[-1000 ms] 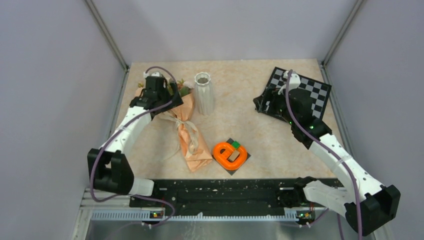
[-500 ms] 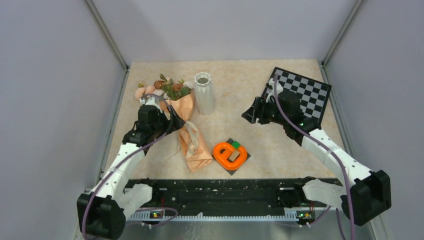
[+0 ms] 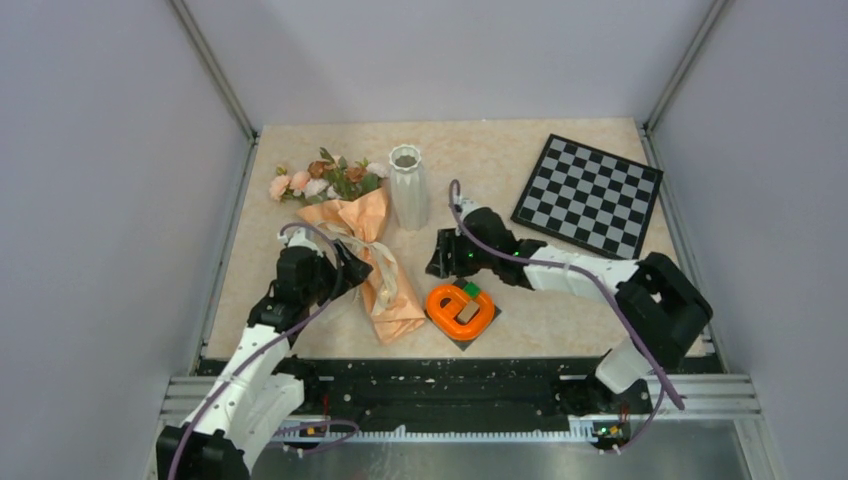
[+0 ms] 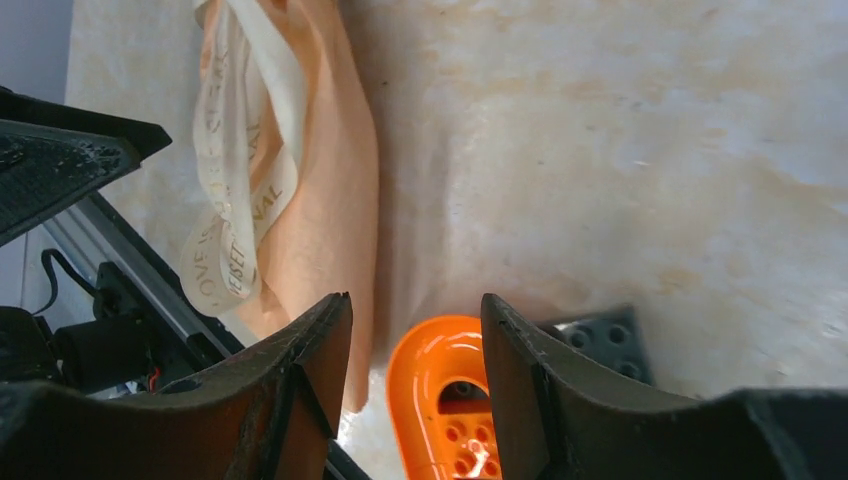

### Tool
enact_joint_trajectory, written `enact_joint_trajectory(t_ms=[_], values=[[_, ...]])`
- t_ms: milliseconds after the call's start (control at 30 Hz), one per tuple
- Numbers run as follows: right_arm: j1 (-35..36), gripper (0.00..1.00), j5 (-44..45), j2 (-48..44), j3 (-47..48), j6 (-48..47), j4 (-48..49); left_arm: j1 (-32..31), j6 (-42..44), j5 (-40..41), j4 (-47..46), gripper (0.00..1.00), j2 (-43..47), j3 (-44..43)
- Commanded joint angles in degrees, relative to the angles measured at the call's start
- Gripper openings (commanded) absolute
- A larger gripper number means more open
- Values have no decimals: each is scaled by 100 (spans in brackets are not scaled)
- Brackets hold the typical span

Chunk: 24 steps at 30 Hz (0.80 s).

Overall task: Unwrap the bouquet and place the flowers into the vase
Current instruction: Untie the ribbon from the wrapping paper.

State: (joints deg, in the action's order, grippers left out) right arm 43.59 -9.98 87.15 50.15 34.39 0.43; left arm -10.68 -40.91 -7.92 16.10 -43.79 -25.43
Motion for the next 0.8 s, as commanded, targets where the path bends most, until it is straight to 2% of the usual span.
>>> enact_joint_trajectory(t_ms=[0,200,400,767], values=[[591,51,622,529,711,260,669,-22,-169,12,-345,99,280,214],[786,49,845,1047,967,531,1063,-22,-68,-159,-249,99,184,57],[809,44,913,1512,1643,82,650,-18,-274,-272,-344,99,-82,42],[1038,42,834,2067,2140,-65,485,-19,-309,-222,-374,99,89,109]])
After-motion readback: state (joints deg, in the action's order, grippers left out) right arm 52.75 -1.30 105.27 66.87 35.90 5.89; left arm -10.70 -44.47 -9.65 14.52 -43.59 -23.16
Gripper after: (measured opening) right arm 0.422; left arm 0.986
